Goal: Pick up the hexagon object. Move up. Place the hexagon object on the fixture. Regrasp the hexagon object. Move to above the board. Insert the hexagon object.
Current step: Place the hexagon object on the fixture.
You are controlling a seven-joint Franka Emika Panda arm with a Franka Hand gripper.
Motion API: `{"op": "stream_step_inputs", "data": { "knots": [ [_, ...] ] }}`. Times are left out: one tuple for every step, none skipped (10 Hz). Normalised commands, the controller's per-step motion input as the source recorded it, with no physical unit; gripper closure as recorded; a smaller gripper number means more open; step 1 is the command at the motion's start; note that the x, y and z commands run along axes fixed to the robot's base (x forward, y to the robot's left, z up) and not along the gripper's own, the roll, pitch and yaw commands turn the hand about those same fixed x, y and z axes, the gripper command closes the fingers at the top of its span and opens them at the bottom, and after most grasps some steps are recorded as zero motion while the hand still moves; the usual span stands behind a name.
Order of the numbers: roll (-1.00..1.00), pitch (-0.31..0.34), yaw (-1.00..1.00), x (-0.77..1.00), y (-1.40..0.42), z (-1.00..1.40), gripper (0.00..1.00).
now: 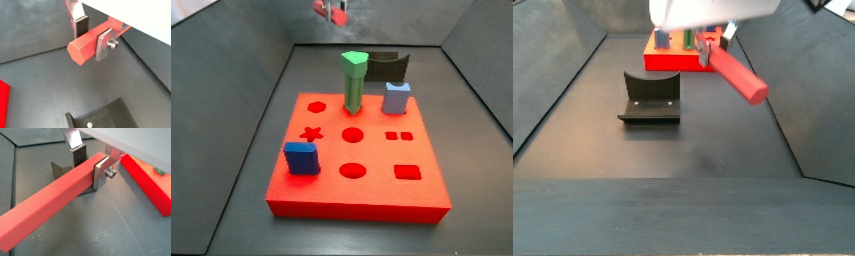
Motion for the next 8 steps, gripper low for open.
{"op": "stream_step_inputs", "data": {
  "knots": [
    [0.11, 0.078, 0.03, -0.01, 0.00, 0.63, 1.00],
    [0.11, 0.087, 0.03, 0.00, 0.00, 0.48, 1.00],
    [0.11, 0.096, 0.03, 0.00, 0.00, 0.33, 1.00],
    [0.11, 0.105, 0.03, 0.01, 0.00, 0.18, 1.00],
    [0.28, -0.068, -1.00, 1.00, -0.51, -0.28, 1.00],
    [0.28, -0.068, -1.00, 1.00, -0.50, -0.28, 1.00],
    [0.30, -0.072, -1.00, 1.00, -0.43, -0.26, 1.00],
    [0.29, -0.061, -1.00, 1.00, -0.40, -0.24, 1.00]
  ]
}}
